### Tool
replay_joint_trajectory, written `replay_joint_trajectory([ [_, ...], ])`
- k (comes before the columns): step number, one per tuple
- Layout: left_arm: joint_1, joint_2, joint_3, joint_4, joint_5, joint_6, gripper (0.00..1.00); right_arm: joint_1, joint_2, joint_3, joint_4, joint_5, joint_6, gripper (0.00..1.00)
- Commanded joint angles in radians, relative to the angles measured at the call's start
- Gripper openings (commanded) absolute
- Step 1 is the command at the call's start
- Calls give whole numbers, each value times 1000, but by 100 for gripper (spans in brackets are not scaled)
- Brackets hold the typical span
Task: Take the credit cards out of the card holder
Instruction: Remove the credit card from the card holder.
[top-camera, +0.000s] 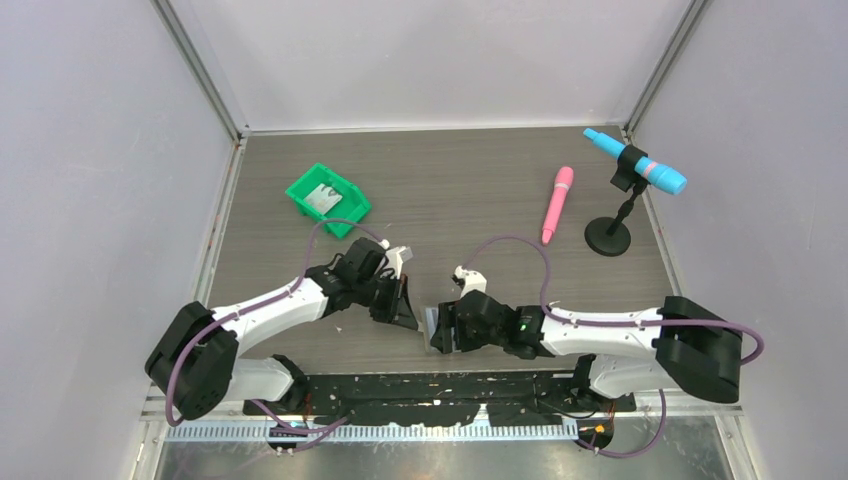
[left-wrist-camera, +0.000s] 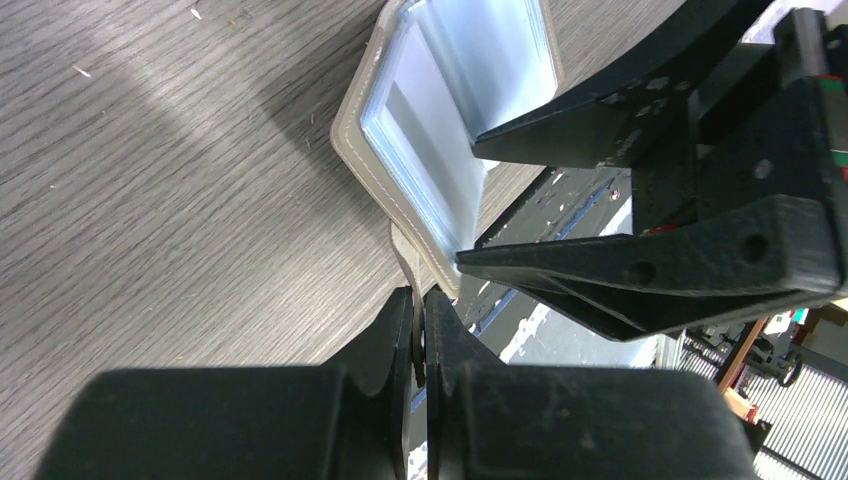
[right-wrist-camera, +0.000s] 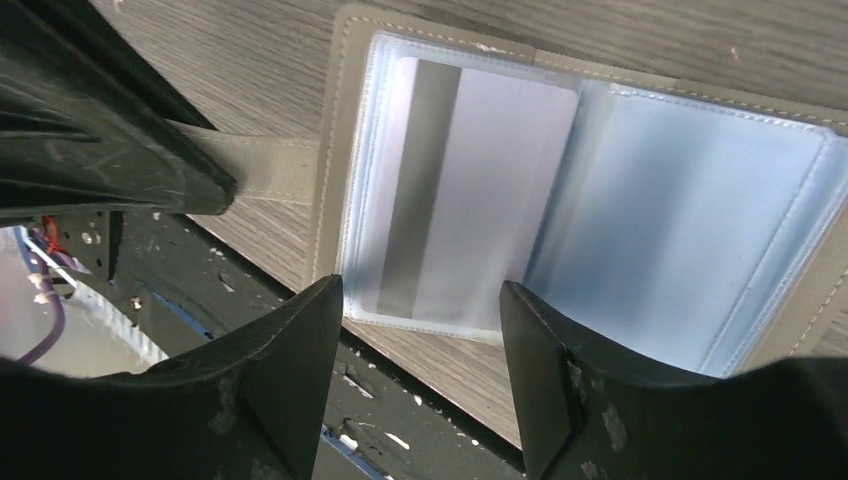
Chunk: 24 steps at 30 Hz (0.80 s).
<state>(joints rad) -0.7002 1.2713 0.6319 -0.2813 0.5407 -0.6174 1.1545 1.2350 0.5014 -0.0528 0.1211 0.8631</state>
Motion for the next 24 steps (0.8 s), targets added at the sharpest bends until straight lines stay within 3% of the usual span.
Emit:
replay_joint_trajectory([
  [1, -3, -23, 6, 28, 21, 4, 0, 7, 44, 25, 38, 2, -2, 63],
  [7, -2, -33, -1, 17, 16, 10, 0, 8, -9, 6, -5, 43, 17, 54],
  [24, -2, -38, -18, 2, 8, 34, 0, 3, -139, 9, -148, 127, 5, 57],
])
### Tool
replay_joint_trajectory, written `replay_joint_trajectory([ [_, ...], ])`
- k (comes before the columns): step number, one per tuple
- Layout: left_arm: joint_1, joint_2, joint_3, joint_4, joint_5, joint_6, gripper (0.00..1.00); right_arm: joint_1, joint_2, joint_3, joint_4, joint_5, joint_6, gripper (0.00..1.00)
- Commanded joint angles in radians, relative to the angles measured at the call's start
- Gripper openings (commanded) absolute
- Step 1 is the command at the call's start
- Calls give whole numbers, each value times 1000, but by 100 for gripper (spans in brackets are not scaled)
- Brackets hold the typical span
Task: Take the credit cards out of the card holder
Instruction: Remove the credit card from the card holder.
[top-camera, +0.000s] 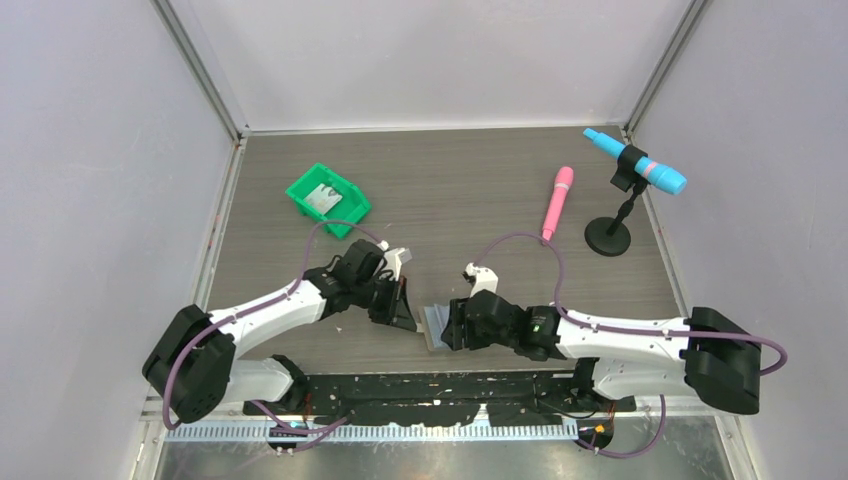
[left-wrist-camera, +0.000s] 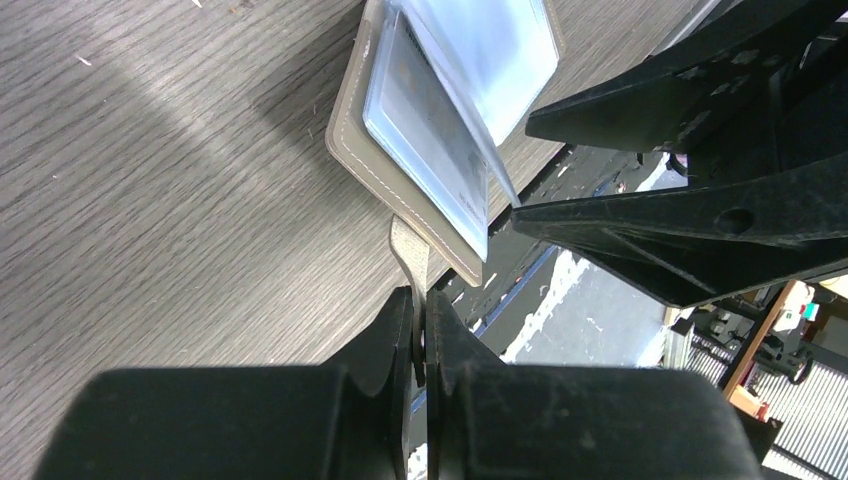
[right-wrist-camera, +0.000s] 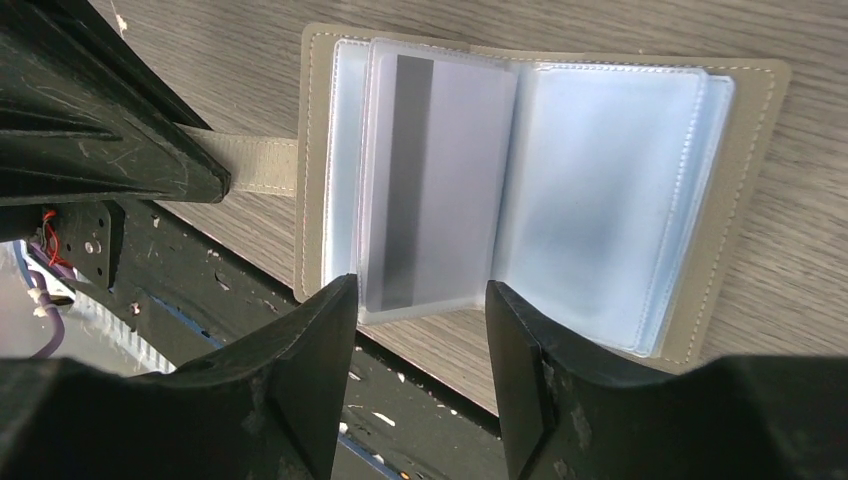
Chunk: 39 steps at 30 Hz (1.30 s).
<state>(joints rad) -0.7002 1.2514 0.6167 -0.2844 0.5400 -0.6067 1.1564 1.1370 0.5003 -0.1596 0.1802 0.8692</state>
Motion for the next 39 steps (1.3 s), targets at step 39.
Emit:
replay_joint_trajectory([
  [39, -75, -46, 55, 128, -43, -126, 31, -70, -129, 59, -2, 75, -110, 52],
])
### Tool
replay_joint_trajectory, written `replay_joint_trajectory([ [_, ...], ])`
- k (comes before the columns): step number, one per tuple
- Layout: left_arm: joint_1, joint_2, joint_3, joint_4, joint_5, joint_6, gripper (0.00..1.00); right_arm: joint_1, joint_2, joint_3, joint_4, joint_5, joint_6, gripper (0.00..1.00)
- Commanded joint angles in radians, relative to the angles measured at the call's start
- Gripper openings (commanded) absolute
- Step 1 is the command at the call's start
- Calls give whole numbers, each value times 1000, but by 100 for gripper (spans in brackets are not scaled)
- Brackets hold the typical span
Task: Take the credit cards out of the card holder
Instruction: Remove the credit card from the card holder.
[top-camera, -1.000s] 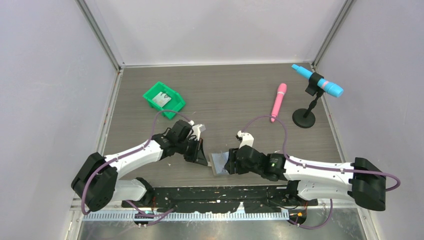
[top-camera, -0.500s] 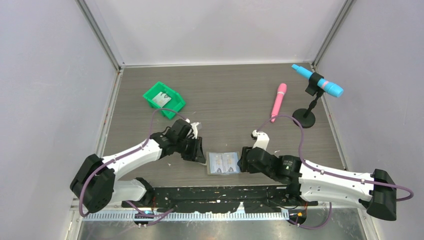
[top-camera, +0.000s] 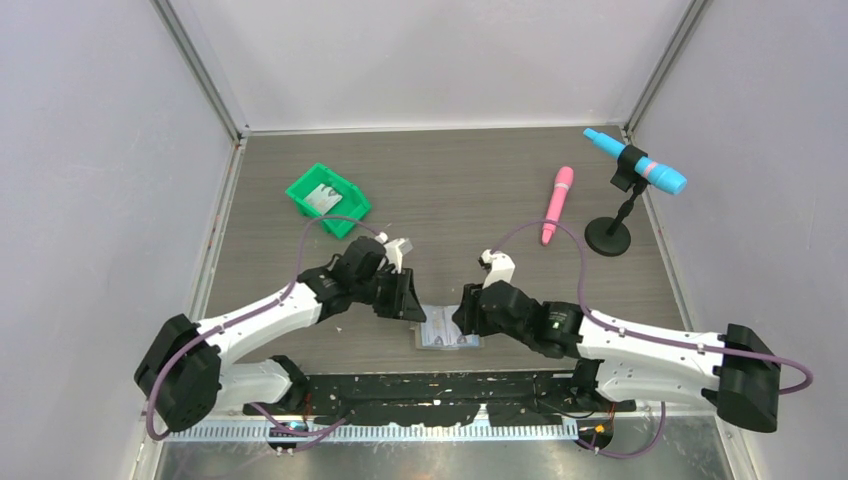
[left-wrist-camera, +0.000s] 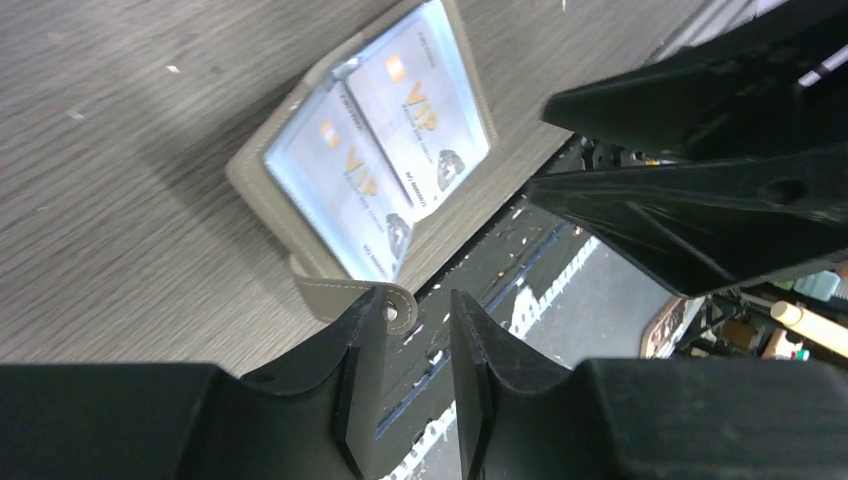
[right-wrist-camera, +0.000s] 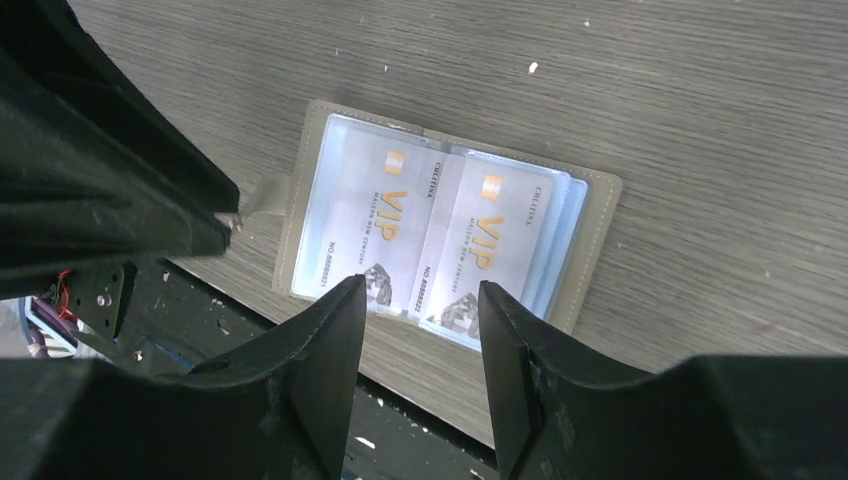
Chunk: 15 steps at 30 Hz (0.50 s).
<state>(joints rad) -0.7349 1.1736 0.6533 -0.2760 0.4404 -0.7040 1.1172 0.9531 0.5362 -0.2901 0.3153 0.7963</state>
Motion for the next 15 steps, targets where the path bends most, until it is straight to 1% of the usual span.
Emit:
replay_joint_trajectory([
  [1, -56, 35, 22, 129, 46, -35, 31, -51, 79, 18, 140, -81, -38, 51],
  [4, -84, 2, 26, 128, -34, -43, 30, -115, 112, -22, 210, -150, -40, 49],
  [6, -105, -56, 29, 103, -122, -42, 31, -141, 129, -44, 240, -173, -41, 49],
  [8, -116, -113, 29, 80, -181, -42, 32, -158, 134, -63, 261, -186, -42, 48],
  [12, -128, -184, 28, 53, -236, -50, 33, -183, 146, -104, 314, -221, -44, 46],
  [15, -157, -184, 39, 36, -269, -50, 34, -193, 154, -128, 351, -236, -43, 44],
])
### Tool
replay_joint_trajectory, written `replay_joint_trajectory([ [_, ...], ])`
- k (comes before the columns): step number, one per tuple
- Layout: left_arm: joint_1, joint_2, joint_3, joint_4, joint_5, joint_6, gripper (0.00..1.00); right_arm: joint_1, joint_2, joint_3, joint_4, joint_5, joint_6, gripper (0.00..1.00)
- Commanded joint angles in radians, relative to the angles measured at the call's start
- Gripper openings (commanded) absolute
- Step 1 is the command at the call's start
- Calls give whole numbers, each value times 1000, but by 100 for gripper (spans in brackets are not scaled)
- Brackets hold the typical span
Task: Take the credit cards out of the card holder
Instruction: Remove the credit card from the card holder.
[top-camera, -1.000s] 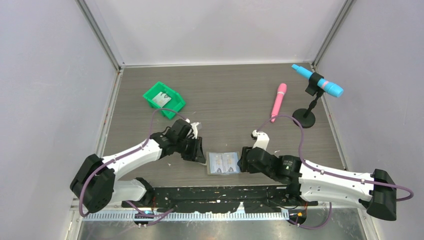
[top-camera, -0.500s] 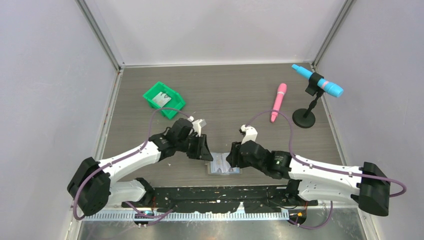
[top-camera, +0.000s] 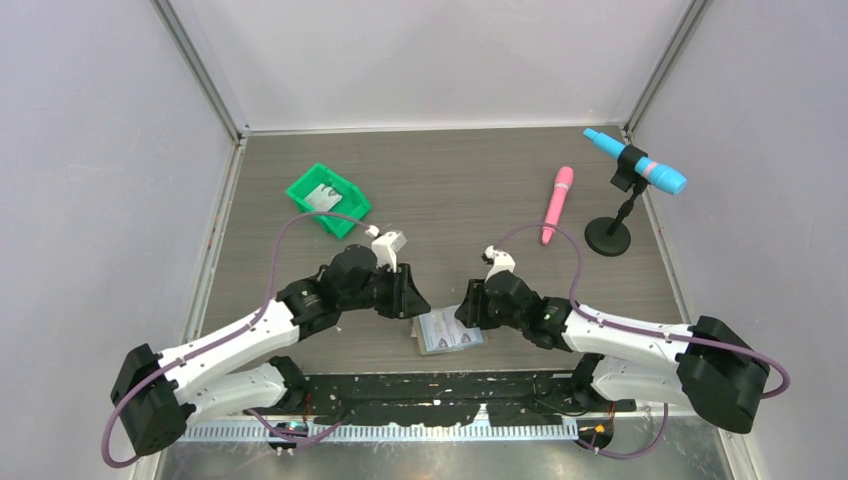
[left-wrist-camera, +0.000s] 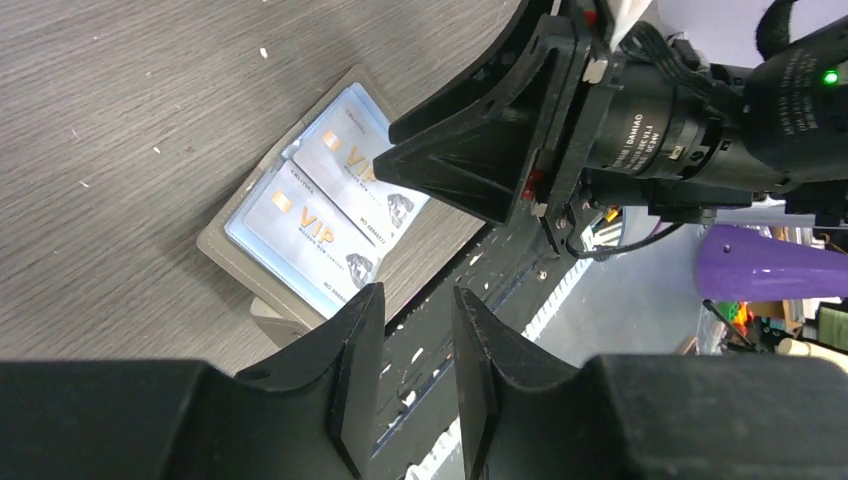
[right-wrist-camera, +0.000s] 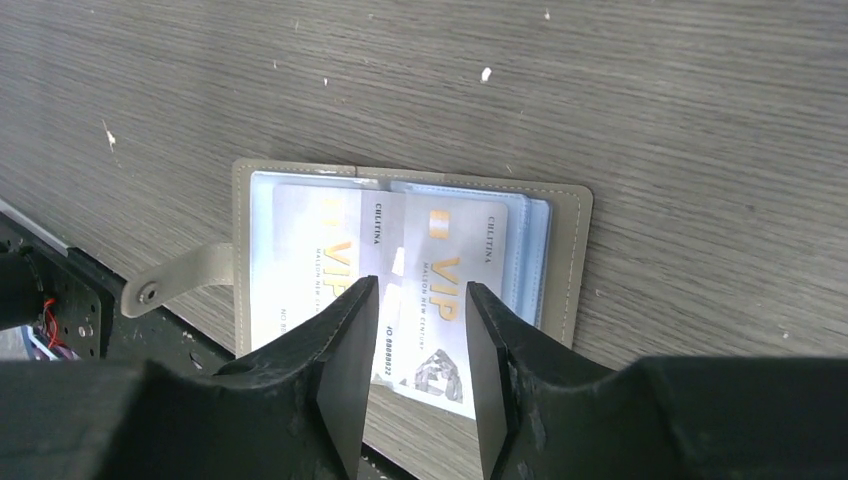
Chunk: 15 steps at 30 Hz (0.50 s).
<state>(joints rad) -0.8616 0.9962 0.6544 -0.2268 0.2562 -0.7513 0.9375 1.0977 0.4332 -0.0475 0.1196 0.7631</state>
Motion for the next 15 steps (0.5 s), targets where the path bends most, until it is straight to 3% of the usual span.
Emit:
replay_joint_trajectory([
  [1, -35, 9, 32, 3, -72, -13, 34, -18, 15, -34, 113, -43, -10, 44],
  [9, -43, 182, -23, 249, 30, -98, 32, -56, 25, -73, 140, -67, -18, 43],
  [15, -47, 290, -37, 316, 14, -96, 31, -68, 23, -101, 158, -89, -11, 42],
])
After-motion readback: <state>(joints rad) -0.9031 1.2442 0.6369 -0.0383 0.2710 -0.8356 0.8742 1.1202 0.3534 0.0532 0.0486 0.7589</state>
